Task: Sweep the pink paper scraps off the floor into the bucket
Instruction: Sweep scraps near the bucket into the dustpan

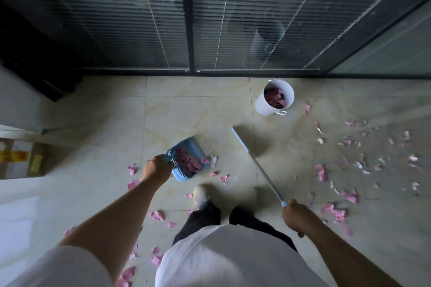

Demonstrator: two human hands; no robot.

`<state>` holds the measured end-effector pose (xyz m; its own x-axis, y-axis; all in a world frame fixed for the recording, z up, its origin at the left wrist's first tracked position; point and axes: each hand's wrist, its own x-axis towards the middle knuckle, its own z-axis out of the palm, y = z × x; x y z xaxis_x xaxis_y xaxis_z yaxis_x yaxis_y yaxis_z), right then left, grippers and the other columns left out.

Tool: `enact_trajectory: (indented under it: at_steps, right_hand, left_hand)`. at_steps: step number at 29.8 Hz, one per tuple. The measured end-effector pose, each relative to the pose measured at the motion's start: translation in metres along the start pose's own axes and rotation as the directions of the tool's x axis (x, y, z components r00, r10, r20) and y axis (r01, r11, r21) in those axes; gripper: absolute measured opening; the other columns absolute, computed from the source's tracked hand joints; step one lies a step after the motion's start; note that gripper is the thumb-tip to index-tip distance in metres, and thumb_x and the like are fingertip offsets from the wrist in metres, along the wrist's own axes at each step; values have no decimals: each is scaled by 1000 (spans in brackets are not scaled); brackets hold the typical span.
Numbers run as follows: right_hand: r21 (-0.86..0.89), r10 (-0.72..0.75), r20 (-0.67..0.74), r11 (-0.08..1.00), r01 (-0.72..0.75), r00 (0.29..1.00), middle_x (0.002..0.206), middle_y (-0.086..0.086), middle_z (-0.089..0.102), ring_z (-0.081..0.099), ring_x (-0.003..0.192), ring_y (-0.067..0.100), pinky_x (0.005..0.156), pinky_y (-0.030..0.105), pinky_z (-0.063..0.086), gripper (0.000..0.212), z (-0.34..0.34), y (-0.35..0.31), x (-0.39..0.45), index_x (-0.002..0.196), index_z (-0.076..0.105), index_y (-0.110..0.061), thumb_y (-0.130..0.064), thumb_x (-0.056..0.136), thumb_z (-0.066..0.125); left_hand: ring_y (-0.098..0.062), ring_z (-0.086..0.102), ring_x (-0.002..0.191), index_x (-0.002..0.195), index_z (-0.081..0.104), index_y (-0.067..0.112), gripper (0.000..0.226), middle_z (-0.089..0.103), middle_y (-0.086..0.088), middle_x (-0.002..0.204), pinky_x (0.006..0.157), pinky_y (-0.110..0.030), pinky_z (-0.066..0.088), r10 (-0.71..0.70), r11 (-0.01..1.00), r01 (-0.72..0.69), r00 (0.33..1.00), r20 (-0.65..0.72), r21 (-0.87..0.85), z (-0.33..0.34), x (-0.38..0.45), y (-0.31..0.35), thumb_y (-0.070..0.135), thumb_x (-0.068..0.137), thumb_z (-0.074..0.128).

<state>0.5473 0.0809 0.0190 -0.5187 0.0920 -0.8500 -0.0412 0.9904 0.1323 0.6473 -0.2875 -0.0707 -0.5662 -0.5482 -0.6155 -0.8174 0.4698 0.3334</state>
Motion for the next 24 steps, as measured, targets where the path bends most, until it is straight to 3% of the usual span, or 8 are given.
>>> enact_trajectory:
  at_steps: [4, 6, 10, 14, 19, 24]
  right_hand:
    - [-51, -20, 73, 998, 24, 997, 125, 16, 56, 57, 59, 18, 62, 30, 52, 40, 2, -11, 0, 133, 41, -2, -20, 97, 33]
    - [-61, -18, 70, 998, 23, 997, 119, 14, 57, 63, 67, 20, 58, 30, 52, 45, 4, -13, 2, 138, 33, -3, -15, 94, 34]
    - [-168, -43, 70, 984, 54, 997, 131, 17, 52, 63, 103, 29, 87, 39, 53, 63, 8, -10, 6, 152, 6, -7, -15, 94, 29]
    - [-249, -53, 69, 966, 69, 996, 141, 16, 47, 59, 115, 29, 93, 39, 49, 61, 16, 5, 5, 153, 4, -9, -13, 95, 25]
    - [-292, -54, 54, 954, 68, 997, 147, 17, 39, 49, 127, 32, 101, 39, 42, 57, 32, 16, -9, 153, 7, -5, -10, 98, 22]
    - [-165, 8, 45, 986, 0, 999, 138, 13, 50, 59, 116, 28, 92, 35, 48, 54, 70, 0, -38, 149, 23, -3, -9, 96, 30]
  left_hand:
    - [-22, 59, 63, 100, 67, 12, 23, 64, -6, 79, 53, -26, 49, 6, 1000, -6, 1000, 30, 4, 0, 4, -7, 26, 95, 50]
    - [-24, 61, 63, 100, 65, 13, 21, 65, -8, 79, 57, -32, 54, 9, 1000, -10, 999, 39, 20, 0, -1, -8, 27, 95, 50]
    - [-24, 62, 72, 106, 63, 11, 23, 67, -9, 90, 64, -35, 55, 14, 995, -19, 998, 61, 93, 4, -12, -11, 25, 97, 48]
    - [-26, 62, 81, 118, 55, 16, 26, 65, -10, 101, 69, -34, 56, -7, 990, -1, 998, 62, 140, 9, -22, -22, 18, 93, 48]
    - [-29, 63, 85, 117, 55, 19, 24, 67, -9, 101, 83, -42, 54, 41, 977, -64, 993, 114, 205, 18, -30, -35, 28, 96, 46]
    - [-33, 63, 100, 118, 56, 19, 26, 67, -10, 114, 85, -41, 53, 119, 964, -149, 982, 144, 221, 8, -22, -37, 27, 94, 50]
